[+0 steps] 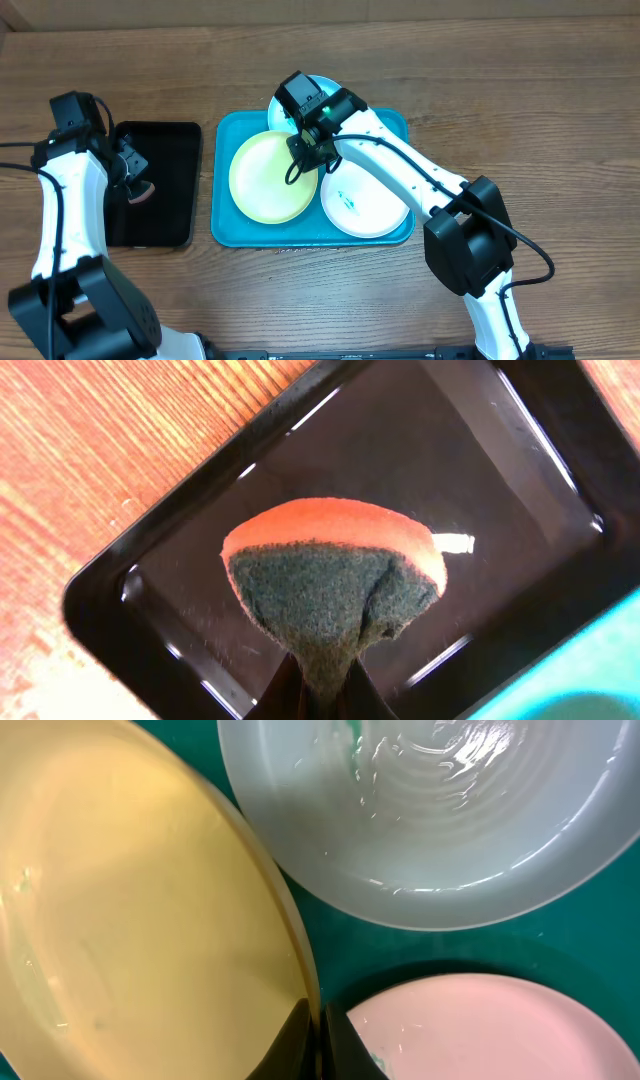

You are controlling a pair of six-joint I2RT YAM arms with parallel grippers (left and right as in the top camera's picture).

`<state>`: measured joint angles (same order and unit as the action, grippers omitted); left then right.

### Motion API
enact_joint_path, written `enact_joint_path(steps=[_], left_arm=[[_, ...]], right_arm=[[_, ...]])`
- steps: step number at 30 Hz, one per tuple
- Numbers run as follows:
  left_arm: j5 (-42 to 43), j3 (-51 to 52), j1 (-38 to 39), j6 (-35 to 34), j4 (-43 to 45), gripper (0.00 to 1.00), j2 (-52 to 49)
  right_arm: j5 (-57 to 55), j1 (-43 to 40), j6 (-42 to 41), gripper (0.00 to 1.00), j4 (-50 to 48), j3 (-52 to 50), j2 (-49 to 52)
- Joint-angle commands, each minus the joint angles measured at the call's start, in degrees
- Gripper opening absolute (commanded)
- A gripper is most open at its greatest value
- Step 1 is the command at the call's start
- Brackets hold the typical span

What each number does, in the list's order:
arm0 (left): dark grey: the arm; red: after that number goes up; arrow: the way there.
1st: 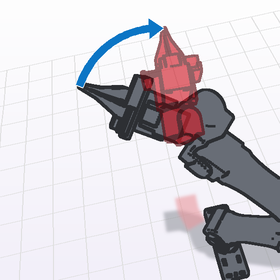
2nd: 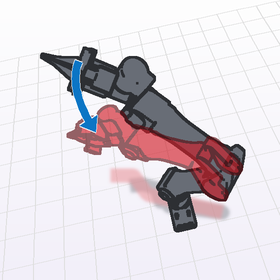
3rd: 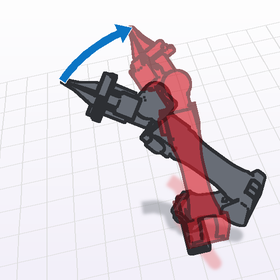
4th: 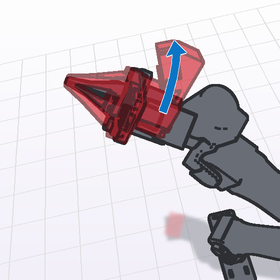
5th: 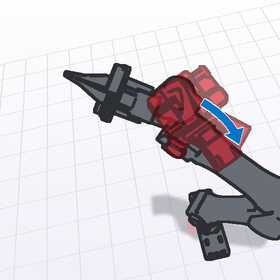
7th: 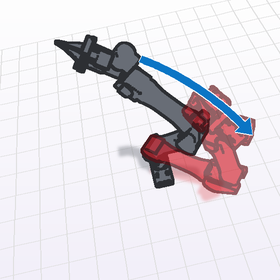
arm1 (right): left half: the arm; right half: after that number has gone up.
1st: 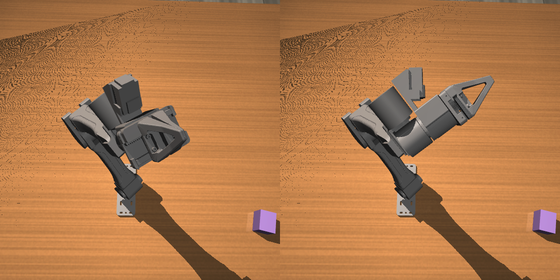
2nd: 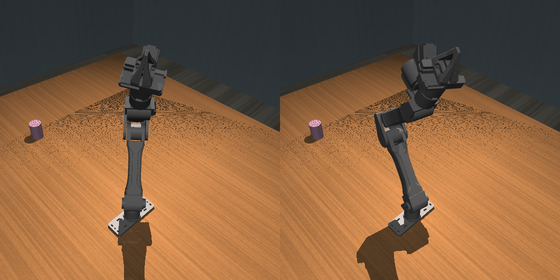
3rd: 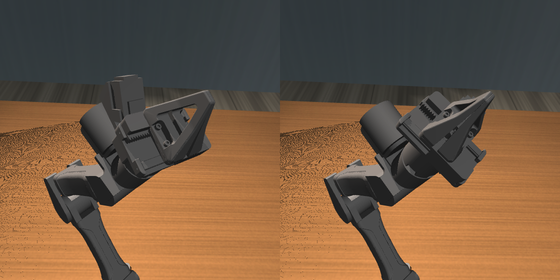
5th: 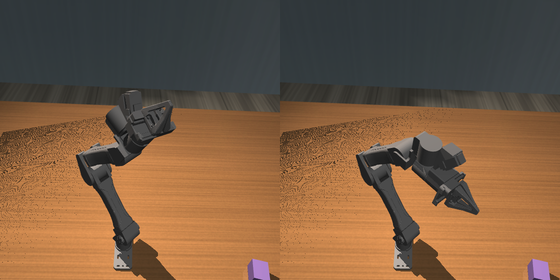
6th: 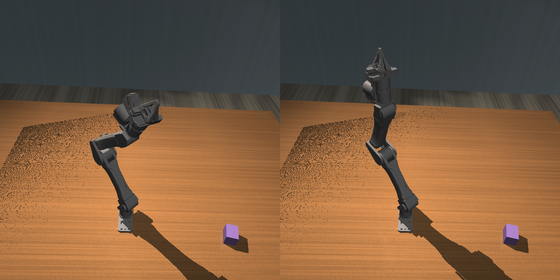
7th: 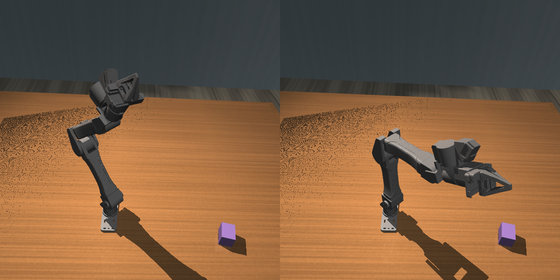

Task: Clean dirty plates on tray and stack at the side
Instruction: 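Return the sponge to the black tray with the left gripper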

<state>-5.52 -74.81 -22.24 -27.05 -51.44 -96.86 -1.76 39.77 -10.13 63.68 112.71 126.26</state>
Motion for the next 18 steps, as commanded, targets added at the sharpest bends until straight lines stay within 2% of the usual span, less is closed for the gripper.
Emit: enact_joint_path(steps=[1, 8, 11, 15, 18], left_arm=[[2.32, 0.50, -0.31, 0.26, 1.64, 0.04, -2.69], [4.50, 0.50, -0.28, 1.81, 5.44, 0.04, -8.09], [8.52, 0.50, -0.24, 2.91, 6.95, 0.04, -10.95], [16.09, 0.48, -0.24, 9.46, 9.42, 0.04, -14.21], [16.57, 0.37, -0.24, 9.97, 9.75, 0.07, -14.29]], right_arm=[[-2.54, -0.07, 0.98, 0.04, 1.29, 3.56, -3.58], [-7.58, 1.16, 1.01, 0.04, 1.57, 4.39, -3.58], [-14.60, 2.25, 0.98, 0.04, 1.60, 4.42, -3.58], [-23.34, 4.33, 1.01, 0.04, 1.84, 4.83, -3.58], [-29.59, 6.21, 1.03, 0.04, 2.49, 5.88, -3.58]])
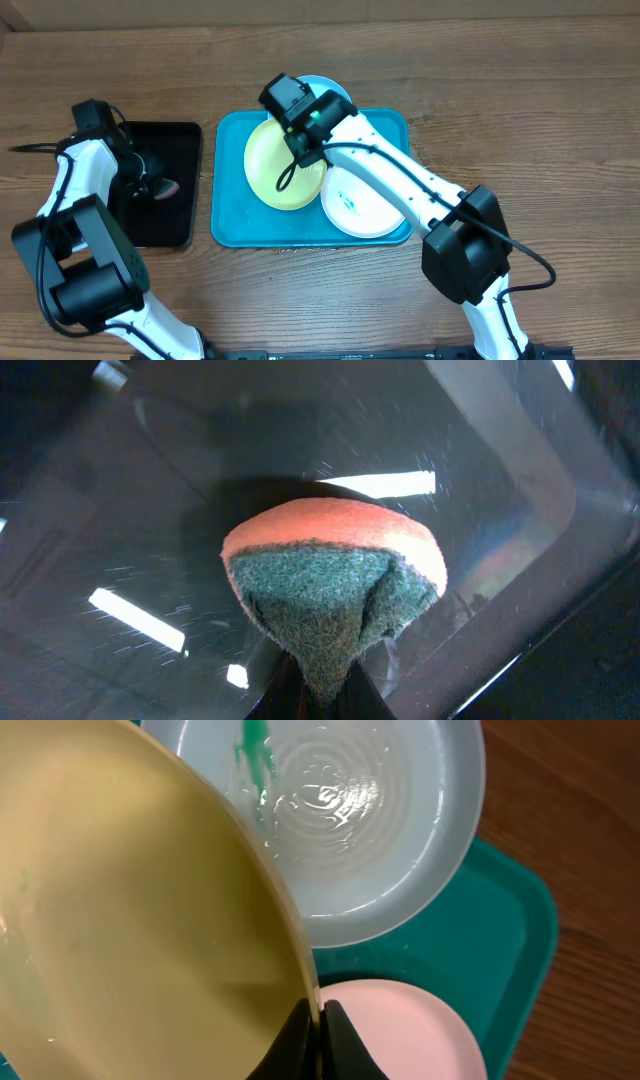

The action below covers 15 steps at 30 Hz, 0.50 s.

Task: Clean dirty plates on tray and stack at the side
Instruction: 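Return the sponge to the black tray with the left gripper, then lift the yellow plate with the right gripper and place it right of tray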

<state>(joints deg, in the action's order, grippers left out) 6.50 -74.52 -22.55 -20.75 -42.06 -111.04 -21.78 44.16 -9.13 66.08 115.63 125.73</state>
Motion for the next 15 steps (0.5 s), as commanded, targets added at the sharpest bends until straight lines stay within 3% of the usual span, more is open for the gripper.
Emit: enact_joint_path(steps=[1, 2, 3, 4, 7, 11, 15], left_arm=[[4.55, -0.13, 0.07, 3.67, 0.37, 0.15, 0.20], [4.55, -0.37, 0.02, 3.67, 0.33, 0.31, 0.39], [4.55, -0.74, -0.02, 3.69, 0.13, 0.62, 0.66], [4.57, -1.16, -0.02, 4.13, -0.15, 0.85, 0.98], [4.50, -4.37, -0.04, 4.52, -3.52, 0.95, 1.97], [4.52, -12.44, -0.04, 4.50, -10.34, 0.97, 3.32], [4.55, -20.61, -0.04, 4.44, -16.24, 1.00, 5.22]], right_arm=[[-11.89, 2.49, 0.04, 0.04, 0.33, 3.45, -3.06], [-13.57, 3.02, 0.24, 0.04, 0.50, 3.85, -3.06], [-15.89, 3.74, 0.52, 0.04, 0.59, 4.24, -3.06], [-18.08, 4.42, 0.66, 0.04, 0.70, 4.55, -3.06], [-27.52, 6.95, 0.66, 0.04, 0.70, 4.87, -3.06], [-39.98, 9.84, 1.40, 0.04, 0.48, 4.87, -3.06], [-46.27, 12.26, 7.43, 0.04, -0.96, 4.87, -3.06]])
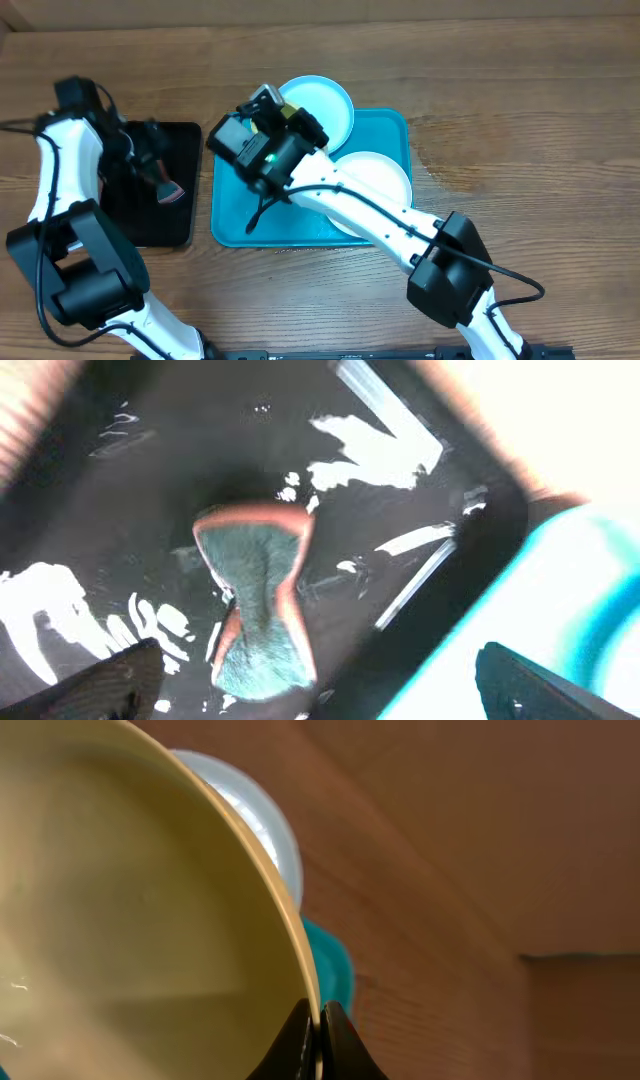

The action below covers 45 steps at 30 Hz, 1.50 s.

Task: Clean dirty plates on tray and stack at the side
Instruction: 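Lift the yellow plate with the right gripper and place it right of tray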

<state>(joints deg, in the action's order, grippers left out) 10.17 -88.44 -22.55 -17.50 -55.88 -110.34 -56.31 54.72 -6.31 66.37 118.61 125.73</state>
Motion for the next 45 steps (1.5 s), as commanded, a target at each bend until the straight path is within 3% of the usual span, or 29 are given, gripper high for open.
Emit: enact_joint_path(steps=[1, 7, 11, 15, 20, 24, 25, 28, 33, 37, 45], left_arm=[[0.87, -8.00, -0.04, 0.92, -3.21, 1.00, 5.01], [0.76, -10.45, -0.04, 0.81, -4.83, 1.00, 6.47], [-1.31, -10.32, -0.04, 0.79, -6.47, 1.00, 6.47], [-1.81, -10.32, -0.17, 0.79, -6.51, 1.00, 6.47], [-1.79, -10.32, -0.59, 0.79, -6.95, 1.00, 6.47], [-1.79, -10.29, -0.59, 0.79, -6.95, 1.00, 6.47], [-1.79, -10.29, -0.59, 0.79, -7.10, 1.00, 6.47], [-1.79, -10.29, -0.59, 0.79, -7.37, 1.00, 6.47], [-1.79, -10.29, -0.59, 0.79, -7.54, 1.00, 6.47], [-1.75, -10.29, -0.57, 0.79, -8.28, 1.00, 6.47], [-1.70, -10.29, -0.57, 0.79, -8.61, 1.00, 6.47]], right_arm=[[-13.09, 2.29, 5.68, 0.04, -1.88, 1.90, -3.06], [-21.22, 6.56, 17.44, 0.04, -10.36, 1.90, -3.06], [-21.81, 7.15, 16.94, 0.04, -13.20, 1.90, -3.06], [-13.73, 5.33, 14.88, 0.04, -12.22, 1.84, -3.06], [6.43, -0.94, 8.76, 0.04, -7.50, 1.90, -3.06], [20.96, -8.68, 0.61, 0.04, -2.01, 3.69, -3.06], [31.54, -13.62, -1.38, 0.04, 1.16, 5.64, -3.06], [51.78, -22.99, -1.25, 0.04, 4.98, 8.24, -3.06], [74.86, -39.12, 0.79, 0.04, 8.26, 8.02, -2.93], [75.63, -52.30, 3.76, 0.04, 9.81, 5.49, -2.82], [69.61, -66.14, 3.74, 0.04, 4.76, -4.90, -2.27]])
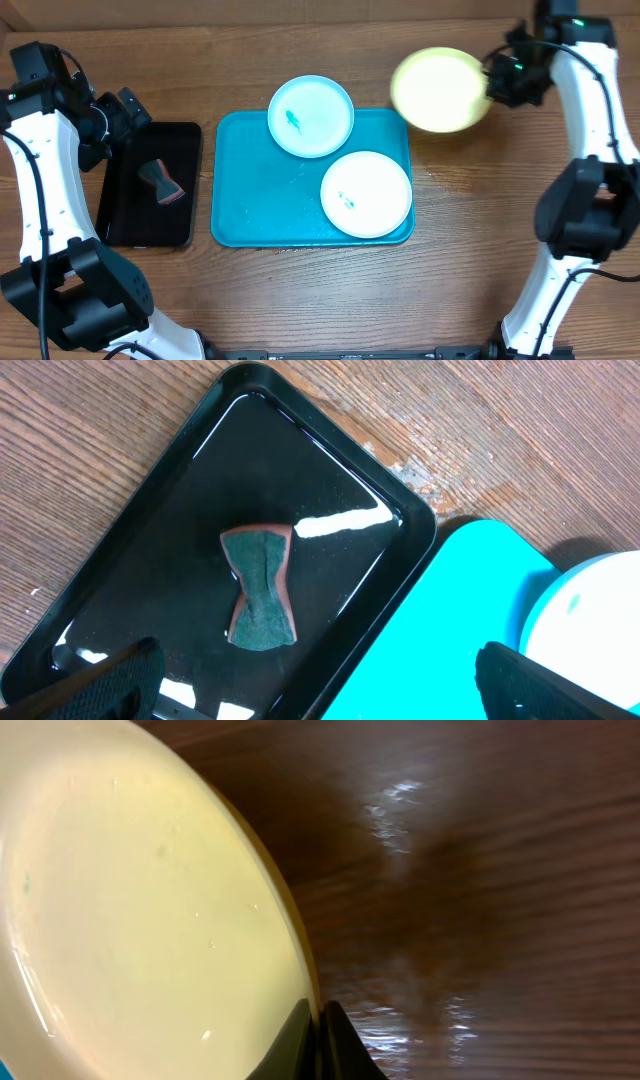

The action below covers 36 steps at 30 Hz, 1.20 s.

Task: Clean dirty plates on tray and stack at the side
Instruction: 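Lift the yellow plate with the right gripper and place it right of tray, then move the right gripper to grasp the white plate's rim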

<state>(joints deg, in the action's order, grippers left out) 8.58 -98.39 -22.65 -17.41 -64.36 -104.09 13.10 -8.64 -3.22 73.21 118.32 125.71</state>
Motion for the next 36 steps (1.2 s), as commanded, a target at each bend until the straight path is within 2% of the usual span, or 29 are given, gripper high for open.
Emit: enact_joint_path(steps=[1, 7, 8, 9, 10, 12, 16, 19, 21, 23, 30, 36], left_arm=[[0.02, -0.35, -0.46, 0.70, -0.15, 1.00, 0.22], [0.04, -0.35, -0.46, 0.70, -0.17, 1.00, 0.22], [0.04, -0.35, -0.46, 0.70, -0.17, 1.00, 0.22], [0.04, -0.35, -0.46, 0.70, -0.17, 1.00, 0.22], [0.04, -0.35, -0.46, 0.70, -0.17, 1.00, 0.22], [0.04, -0.35, -0.42, 0.70, -0.15, 1.00, 0.22], [0.04, -0.35, -0.09, 0.70, -0.13, 1.00, 0.22], [0.04, -0.35, 0.20, 0.70, -0.13, 1.00, 0.22], [0.04, -0.35, 0.46, 0.70, -0.13, 1.00, 0.17], [0.04, -0.35, 0.90, 0.70, -0.15, 1.00, 0.13], [-0.02, -0.35, 2.73, 0.72, -0.35, 1.00, -0.04], [-0.04, -0.33, 3.15, 0.72, -0.68, 1.00, -0.04]], right_arm=[[0.20, -3.61, 0.66, 0.04, -3.19, -6.27, -2.25], [-1.03, -6.71, 0.66, 0.04, -9.79, -15.98, -2.25], [-1.46, -6.86, 0.66, 0.19, -10.03, -16.85, -2.25], [-1.62, -6.86, 0.68, 0.40, -9.94, -16.81, -2.27], [-1.70, -6.86, 0.66, 0.64, -9.68, -16.39, -2.36], [-1.66, -6.86, 0.02, 0.99, -7.87, -14.49, -2.60], [-0.76, -6.10, -1.07, 1.00, -1.73, -6.25, -3.37], [5.92, -3.67, 1.20, 1.00, -0.20, 0.98, -3.78], [12.35, -0.46, 5.49, 1.00, -2.16, 4.87, -3.78], [13.49, 3.21, 6.71, 1.00, -7.37, 5.31, -3.78], [1.20, 18.67, 6.71, 1.00, -24.63, 4.31, 2.27], [-13.18, 28.85, 7.17, 0.99, -31.58, 4.28, 11.17]])
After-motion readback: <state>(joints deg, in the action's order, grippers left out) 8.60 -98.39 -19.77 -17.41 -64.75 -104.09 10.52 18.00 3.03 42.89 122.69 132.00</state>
